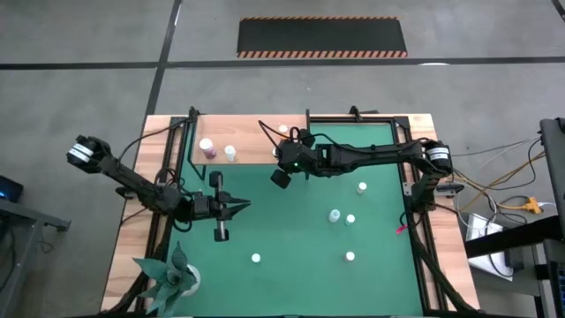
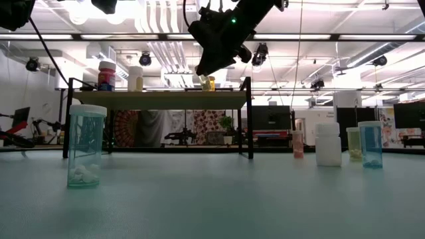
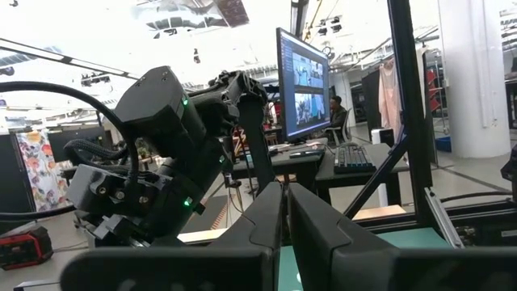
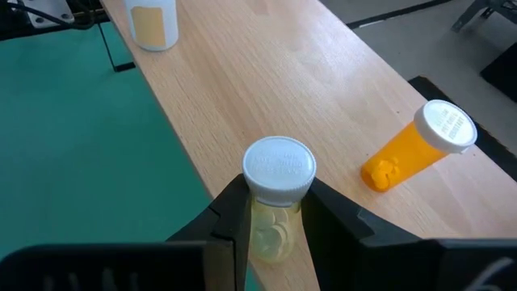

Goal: Pick and place medicine bottles onto shelf by color
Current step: Put the bottom yellow pill bottle on the shelf

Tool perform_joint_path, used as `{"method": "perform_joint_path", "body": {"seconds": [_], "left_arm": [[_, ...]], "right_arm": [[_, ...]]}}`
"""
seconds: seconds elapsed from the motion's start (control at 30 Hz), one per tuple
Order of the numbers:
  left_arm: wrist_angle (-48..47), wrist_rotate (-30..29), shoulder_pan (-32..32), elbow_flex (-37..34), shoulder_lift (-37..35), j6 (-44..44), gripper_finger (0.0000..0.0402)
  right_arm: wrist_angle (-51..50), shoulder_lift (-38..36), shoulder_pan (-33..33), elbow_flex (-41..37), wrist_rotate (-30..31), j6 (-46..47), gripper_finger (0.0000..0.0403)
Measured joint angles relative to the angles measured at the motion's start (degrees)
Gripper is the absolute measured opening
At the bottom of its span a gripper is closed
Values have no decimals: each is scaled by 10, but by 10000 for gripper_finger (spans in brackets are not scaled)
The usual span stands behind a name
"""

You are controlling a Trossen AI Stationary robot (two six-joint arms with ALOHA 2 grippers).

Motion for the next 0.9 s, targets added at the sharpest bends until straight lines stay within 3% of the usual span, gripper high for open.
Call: {"method": "perform_joint_path", "body": {"seconds": [0.57,0.9], "left_arm": [[0,0,1,0,0,0,8],[0,0,0,0,0,0,8]], "right_arm": [[19,1,-7,-11,58,31,95],[37,1,-9,-19,59,34,133]]}}
